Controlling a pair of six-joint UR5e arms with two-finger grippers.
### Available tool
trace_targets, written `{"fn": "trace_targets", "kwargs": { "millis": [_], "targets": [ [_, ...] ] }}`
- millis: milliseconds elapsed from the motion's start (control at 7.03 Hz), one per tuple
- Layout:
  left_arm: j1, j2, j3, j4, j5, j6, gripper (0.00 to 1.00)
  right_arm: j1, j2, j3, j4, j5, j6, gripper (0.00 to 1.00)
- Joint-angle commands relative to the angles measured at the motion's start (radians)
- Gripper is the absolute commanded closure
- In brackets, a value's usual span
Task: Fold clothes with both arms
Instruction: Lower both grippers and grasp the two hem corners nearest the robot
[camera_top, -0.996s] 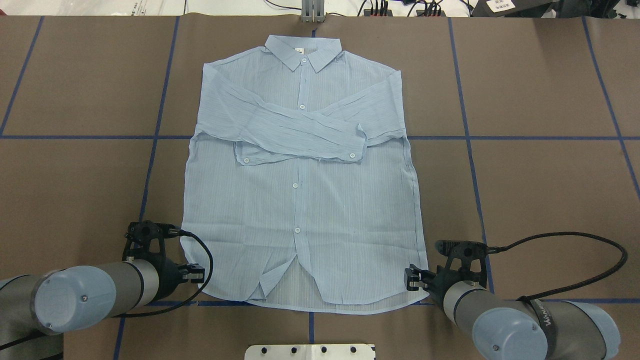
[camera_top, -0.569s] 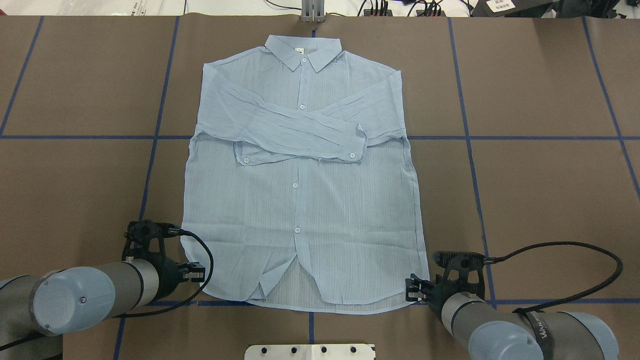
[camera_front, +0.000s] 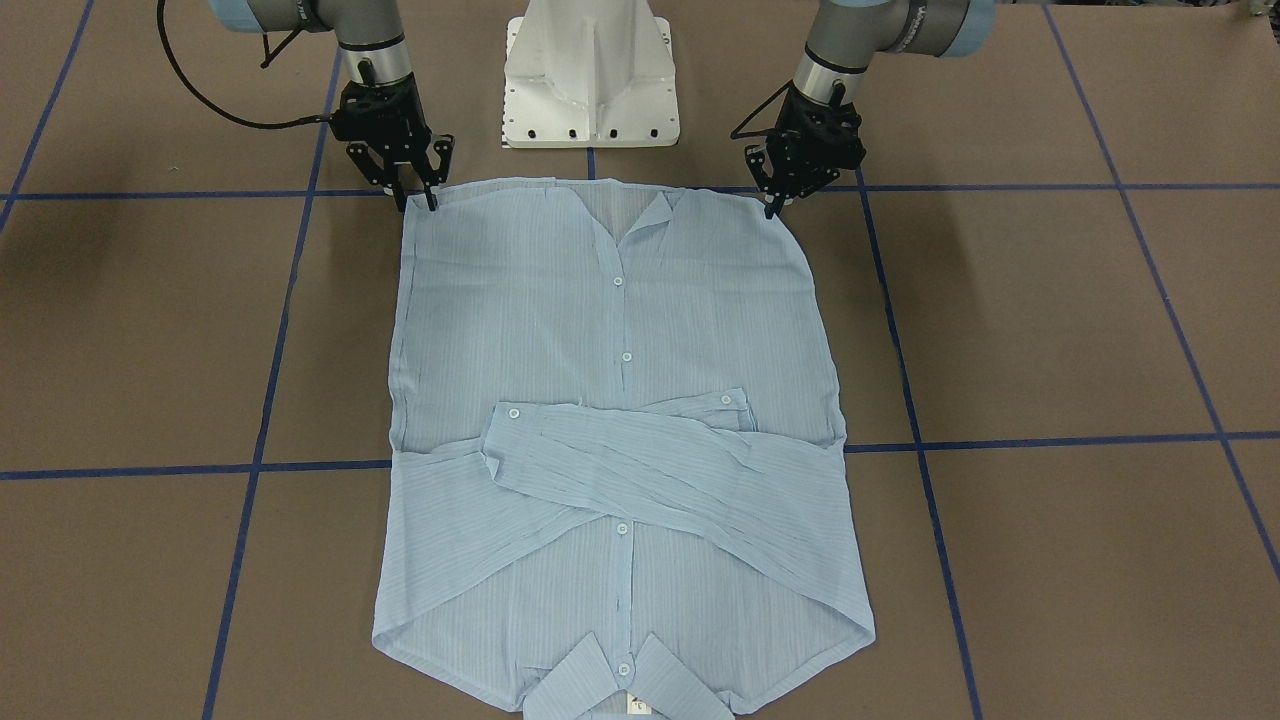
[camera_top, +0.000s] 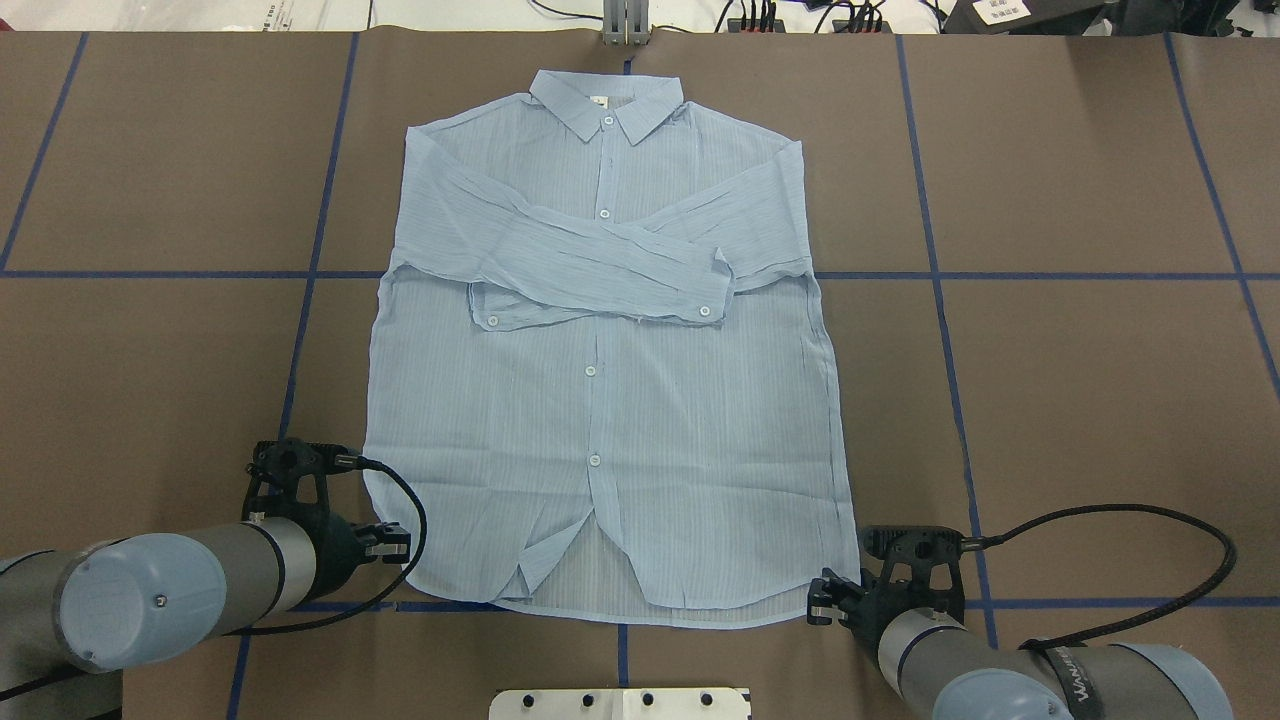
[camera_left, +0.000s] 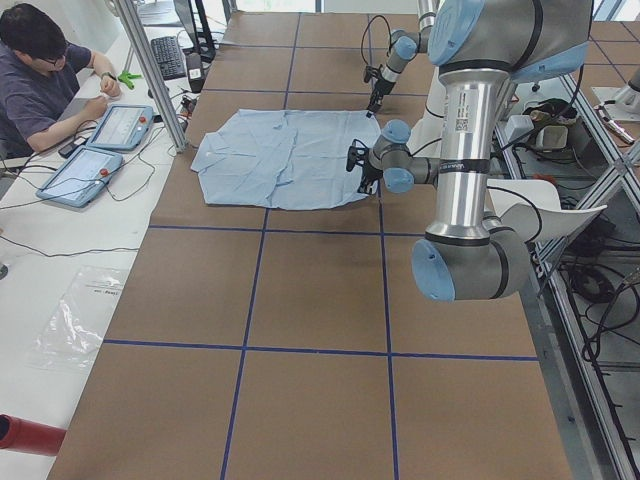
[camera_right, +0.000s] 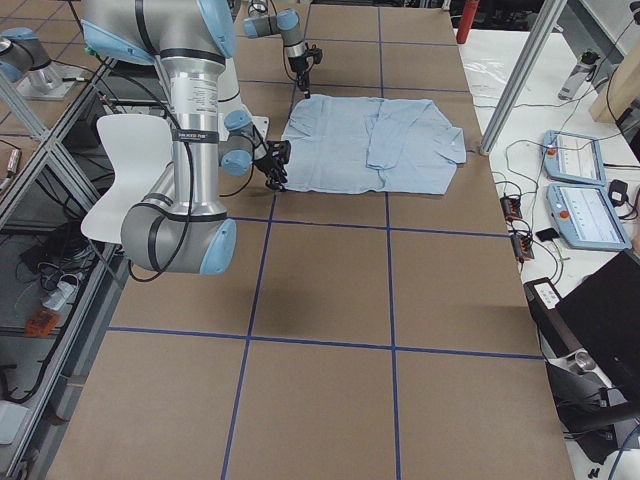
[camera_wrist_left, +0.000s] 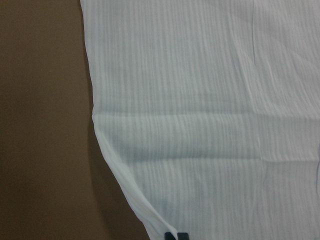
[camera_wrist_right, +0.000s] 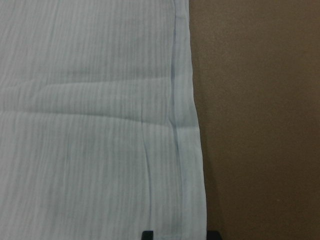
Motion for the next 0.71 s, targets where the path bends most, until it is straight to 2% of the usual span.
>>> {"fn": "trace_targets", "kwargs": {
  "millis": [0,284,427,569],
  "targets": [
    [0.0,-0.001,-0.002,0.0,0.0,0.0,1.0,-0.004,-0.002,0.033,-0.02,0.003,0.001,1.0],
    [0.0,-0.001,-0.025,0.003,-0.004,0.002,1.0,-0.002,-0.005,0.141,-0.165,0.014,0.001,1.0],
    [-0.002,0.008,-0.087,0.024,-0.012,0.005,1.0,0.002,-0.007,0.209,-0.22,0.059,0.001,1.0],
    [-0.002,0.002,-0.217,0.146,-0.082,0.006,1.0,0.042,-0.001,0.344,-0.341,0.139,0.001,1.0]
  ]
}}
